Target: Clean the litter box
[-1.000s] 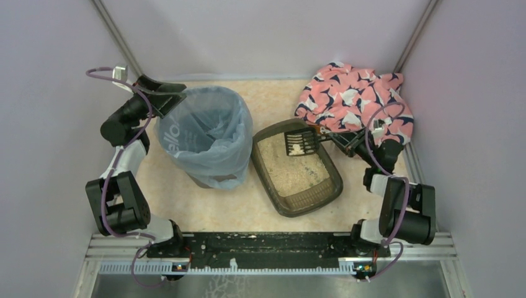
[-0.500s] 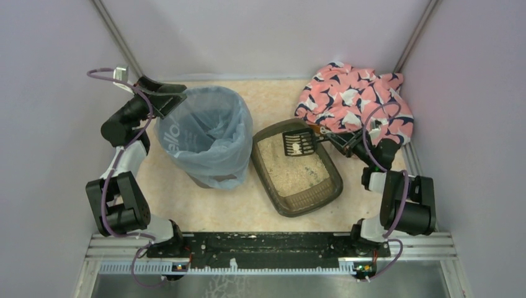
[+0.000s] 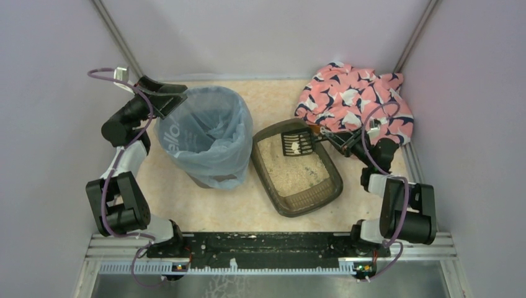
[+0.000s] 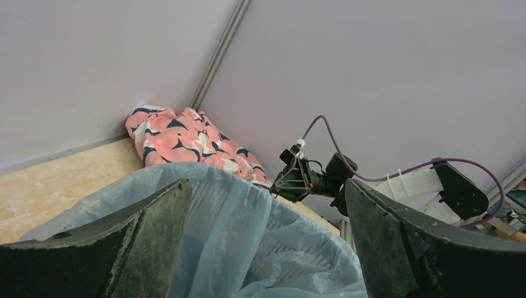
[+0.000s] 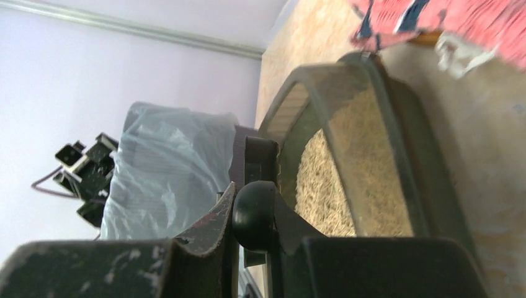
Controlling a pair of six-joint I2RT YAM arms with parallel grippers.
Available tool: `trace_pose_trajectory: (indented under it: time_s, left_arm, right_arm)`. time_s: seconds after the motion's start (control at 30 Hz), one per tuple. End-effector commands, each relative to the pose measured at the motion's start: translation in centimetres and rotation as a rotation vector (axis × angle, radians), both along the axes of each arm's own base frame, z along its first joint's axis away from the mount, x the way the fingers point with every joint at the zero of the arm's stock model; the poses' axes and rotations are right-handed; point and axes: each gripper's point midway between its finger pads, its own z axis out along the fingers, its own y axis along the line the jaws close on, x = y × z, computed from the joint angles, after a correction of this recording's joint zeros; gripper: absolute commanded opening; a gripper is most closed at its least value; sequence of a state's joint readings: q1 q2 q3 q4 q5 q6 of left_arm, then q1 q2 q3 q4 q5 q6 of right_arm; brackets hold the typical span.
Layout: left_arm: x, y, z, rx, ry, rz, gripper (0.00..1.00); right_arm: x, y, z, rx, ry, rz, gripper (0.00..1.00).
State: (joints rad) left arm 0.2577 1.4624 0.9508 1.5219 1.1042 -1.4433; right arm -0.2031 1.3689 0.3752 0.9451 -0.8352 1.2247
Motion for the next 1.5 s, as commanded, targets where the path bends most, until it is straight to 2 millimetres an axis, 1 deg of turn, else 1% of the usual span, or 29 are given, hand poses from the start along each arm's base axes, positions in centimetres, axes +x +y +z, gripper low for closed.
trace_pose_trajectory:
  time_s: [0.0, 0.03, 0.07, 0.13, 0.2, 0.23, 0.27, 0.33, 0.37, 0.43, 0.47, 0.5, 0.53, 0.57, 0.63, 0.67, 0.7, 0.73, 0.8, 0.83, 0.9, 0.93, 1.03, 1.1, 1.2, 1.23, 1.33, 1.43, 1.47]
  left_arm:
    - [-0.7, -0.3, 0.7, 0.021, -0.064, 0.001, 0.99]
    - [-0.8, -0.3, 0.7, 0.019, -0.066, -0.003, 0.99]
    - [-0.9, -0.4, 0.6, 0.018, -0.062, -0.008, 0.99]
    - [-1.1, -0.4, 0.6, 0.021, -0.064, -0.012, 0.99]
    - [-1.0, -0.4, 0.7, 0.025, -0.066, -0.007, 0.99]
    - [-1.1, -0.4, 0.7, 0.025, -0.069, -0.006, 0.99]
    - [-1.1, -0.4, 0.7, 0.024, -0.068, -0.005, 0.99]
    - [-1.0, -0.4, 0.7, 0.025, -0.066, 0.001, 0.99]
    - [-0.9, -0.3, 0.6, 0.024, -0.062, 0.0, 0.99]
    - [-1.0, -0.4, 0.6, 0.026, -0.064, -0.003, 0.99]
    - [-1.0, -0.4, 0.6, 0.026, -0.064, -0.003, 0.99]
    - [-0.9, -0.4, 0.6, 0.027, -0.063, -0.001, 0.99]
    - [-0.8, -0.3, 0.6, 0.027, -0.062, 0.002, 0.99]
    - [-0.8, -0.4, 0.6, 0.028, -0.06, 0.0, 0.99]
    - [-0.8, -0.3, 0.5, 0.023, -0.056, -0.005, 0.99]
    - [-0.9, -0.4, 0.5, 0.022, -0.061, -0.007, 0.99]
    - [-0.9, -0.4, 0.5, 0.02, -0.058, -0.006, 0.99]
    - [-0.8, -0.4, 0.5, 0.019, -0.057, -0.006, 0.99]
    - [-0.8, -0.4, 0.5, 0.021, -0.057, -0.007, 0.99]
    - [-0.9, -0.4, 0.5, 0.022, -0.059, -0.008, 0.99]
    - [-0.9, -0.4, 0.4, 0.026, -0.06, -0.001, 0.99]
    - [-0.7, -0.3, 0.4, 0.026, -0.055, 0.004, 0.99]
    - [-0.7, -0.4, 0.4, 0.023, -0.053, 0.0, 0.99]
    - [-0.7, -0.4, 0.3, 0.019, -0.051, 0.0, 0.99]
    - [-0.5, -0.4, 0.2, 0.012, -0.042, -0.004, 0.99]
    - [-0.5, -0.3, 0.2, 0.008, -0.041, -0.006, 0.99]
    - [-0.6, -0.3, 0.2, 0.007, -0.043, -0.007, 0.99]
    - [-0.2, -0.2, -0.2, 0.013, -0.031, 0.002, 0.99]
    - [-0.2, -0.2, -0.3, 0.012, -0.028, 0.004, 0.99]
  right_arm:
    - [-0.7, 0.6, 0.8, 0.012, -0.058, -0.004, 0.0]
    - [-0.5, -0.5, 0.6, 0.013, -0.048, -0.042, 0.0]
    - [-0.3, -1.0, 0.7, 0.014, -0.043, -0.055, 0.0]
    - [-0.3, -0.5, 2.4, 0.015, -0.094, -0.02, 0.0]
    - [0.0, -1.8, 3.6, 0.007, -0.131, -0.073, 0.0]
    - [0.4, -2.3, 3.2, -0.016, -0.107, -0.094, 0.0]
    - [0.6, -1.7, 3.2, -0.052, -0.106, -0.068, 0.0]
    - [0.1, 1.1, 3.4, -0.1, -0.132, 0.058, 0.0]
    - [0.0, 1.2, 3.3, -0.091, -0.133, 0.047, 0.0]
    - [0.2, -0.8, 2.6, -0.064, -0.105, -0.056, 0.0]
    - [0.1, -0.7, 2.2, -0.055, -0.093, -0.055, 0.0]
    - [-0.3, 0.7, 2.3, -0.048, -0.106, 0.014, 0.0]
    - [-0.6, 1.5, 2.3, -0.021, -0.113, 0.052, 0.0]
    - [-0.7, 1.0, 2.5, 0.027, -0.113, 0.023, 0.0]
    - [-0.5, -0.8, 1.7, 0.067, -0.079, -0.04, 0.0]
    - [-0.4, -0.4, 1.7, 0.055, -0.083, -0.008, 0.0]
    - [-0.6, 0.9, 2.1, 0.047, -0.095, 0.069, 0.0]
    - [-0.9, 1.5, 2.5, 0.057, -0.106, 0.094, 0.0]
    - [-0.4, -0.1, 2.3, 0.067, -0.086, 0.005, 0.0]
    - [0.0, -0.7, 1.7, 0.035, -0.064, -0.016, 0.0]
    - [0.2, 0.7, 2.0, -0.018, -0.06, 0.046, 0.0]
    - [0.2, 1.0, 2.7, -0.011, -0.07, 0.041, 0.0]
    - [0.9, 0.5, 5.2, -0.027, -0.098, 0.006, 0.0]
    - [1.4, 0.7, 7.1, -0.029, -0.126, 0.01, 0.0]
    - [1.9, 1.7, 10.4, 0.017, -0.177, 0.041, 0.0]
    - [2.2, 2.0, 11.9, 0.038, -0.197, 0.049, 0.0]
    - [3.0, 2.9, 14.9, 0.036, -0.254, 0.063, 0.0]
    - [4.0, 4.6, 17.3, 0.012, -0.292, 0.106, 0.0]
    - [4.1, 5.6, 18.3, 0.011, -0.306, 0.129, 0.0]
